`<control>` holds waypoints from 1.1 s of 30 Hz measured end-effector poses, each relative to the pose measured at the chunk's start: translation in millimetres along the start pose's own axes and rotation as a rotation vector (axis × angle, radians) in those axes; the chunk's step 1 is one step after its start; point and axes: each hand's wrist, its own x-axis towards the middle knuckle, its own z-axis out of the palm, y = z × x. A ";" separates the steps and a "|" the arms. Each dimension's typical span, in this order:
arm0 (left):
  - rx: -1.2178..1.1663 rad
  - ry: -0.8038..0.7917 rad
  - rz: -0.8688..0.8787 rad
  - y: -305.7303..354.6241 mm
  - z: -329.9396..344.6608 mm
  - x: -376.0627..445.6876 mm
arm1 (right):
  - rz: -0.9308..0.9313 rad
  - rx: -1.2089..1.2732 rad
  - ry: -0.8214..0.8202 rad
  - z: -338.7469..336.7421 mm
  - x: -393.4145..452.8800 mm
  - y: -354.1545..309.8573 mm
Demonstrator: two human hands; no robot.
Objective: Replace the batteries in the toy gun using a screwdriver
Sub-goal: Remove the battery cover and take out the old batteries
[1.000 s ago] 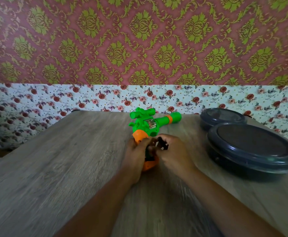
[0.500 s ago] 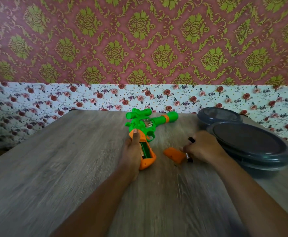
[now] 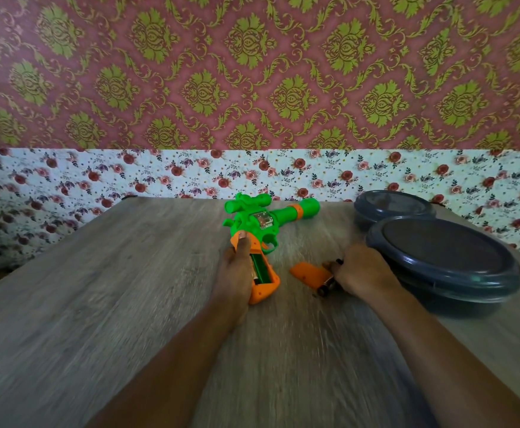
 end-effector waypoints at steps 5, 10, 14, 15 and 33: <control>-0.020 -0.017 -0.037 -0.8 -1.4 0.4 | -0.270 0.186 0.161 -12.3 -7.6 -15.8; -0.053 -0.042 -0.037 2.3 0.5 -3.4 | -0.524 0.710 0.218 -9.3 -21.8 -36.8; -0.027 -0.041 0.000 2.3 -1.3 -5.8 | -0.595 0.947 0.032 6.6 -29.6 -45.9; -0.011 -0.042 -0.003 -1.1 -2.9 -2.6 | -0.594 0.932 0.016 10.5 -30.2 -47.3; 0.107 -0.142 0.110 -12.5 -2.8 0.2 | -0.505 0.920 -0.022 15.4 -30.5 -49.0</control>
